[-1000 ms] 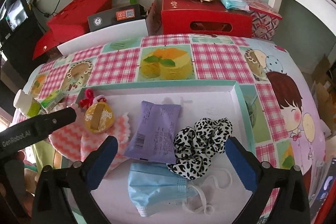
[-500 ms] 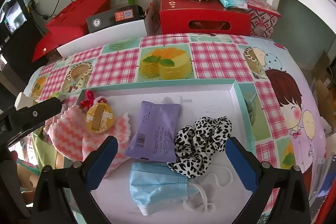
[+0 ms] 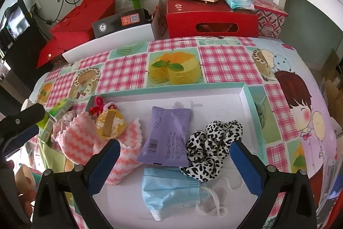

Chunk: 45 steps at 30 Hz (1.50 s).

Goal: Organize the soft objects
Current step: 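Withdraw both grippers from the tray back toward the pile, then grasp the light-green cloth with the right gripper while the left gripper moves to the green tissue pack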

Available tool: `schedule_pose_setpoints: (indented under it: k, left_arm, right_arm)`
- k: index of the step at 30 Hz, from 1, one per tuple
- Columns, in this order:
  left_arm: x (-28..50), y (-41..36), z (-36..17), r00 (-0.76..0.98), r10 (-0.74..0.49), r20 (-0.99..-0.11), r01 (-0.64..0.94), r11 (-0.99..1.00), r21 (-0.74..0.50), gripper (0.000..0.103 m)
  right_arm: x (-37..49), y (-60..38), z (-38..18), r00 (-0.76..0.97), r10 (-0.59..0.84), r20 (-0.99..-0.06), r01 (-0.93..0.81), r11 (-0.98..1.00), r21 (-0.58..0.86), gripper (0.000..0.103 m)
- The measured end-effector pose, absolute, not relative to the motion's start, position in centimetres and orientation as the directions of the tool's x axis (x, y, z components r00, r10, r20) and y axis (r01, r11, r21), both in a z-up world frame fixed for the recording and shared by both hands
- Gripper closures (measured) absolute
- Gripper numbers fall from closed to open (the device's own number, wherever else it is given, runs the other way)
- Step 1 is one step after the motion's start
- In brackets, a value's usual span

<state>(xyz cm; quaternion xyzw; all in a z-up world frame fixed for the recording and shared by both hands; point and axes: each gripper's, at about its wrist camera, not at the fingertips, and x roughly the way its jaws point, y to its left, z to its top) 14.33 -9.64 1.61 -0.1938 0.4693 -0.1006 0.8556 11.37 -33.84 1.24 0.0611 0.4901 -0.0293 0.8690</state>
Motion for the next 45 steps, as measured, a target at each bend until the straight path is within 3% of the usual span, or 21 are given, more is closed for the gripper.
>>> schedule_pose_setpoints:
  k: [7,12,22,35,45]
  left_arm:
    - [13.4,-4.1,3.3,0.601,-0.314,-0.735,-0.081,0.891,-0.447,0.001]
    - [12.3,1.8,4.3,0.630,-0.192,-0.752,-0.195,0.899,-0.392,0.001]
    - [10.3,8.7,4.6,0.616,-0.112,-0.779,-0.250,0.911,-0.329,0.001]
    - [11.4,10.4,1.1,0.461,-0.128,-0.878,-0.147,0.965,-0.218,0.001]
    - [12.8,10.4,-3.1,0.267,-0.207,-0.941,-0.103,0.965,-0.242,0.001]
  right_arm:
    - [11.5,-32.9,1.5,0.528,0.027,-0.849,0.093,0.992,0.089,0.000]
    - [11.3,-31.3,2.5,0.567,0.052,-0.822,0.057,0.993,0.103,0.000]
    - [10.8,-24.1,3.9,0.594,0.211,-0.776,-0.153,0.977,0.149,0.000]
    - [9.3,-13.9,1.1,0.463,0.356,-0.811,-0.434,0.890,0.143,0.000]
    - [8.7,-10.0,-3.5,0.320,0.356,-0.878,-0.557,0.820,0.130,0.008]
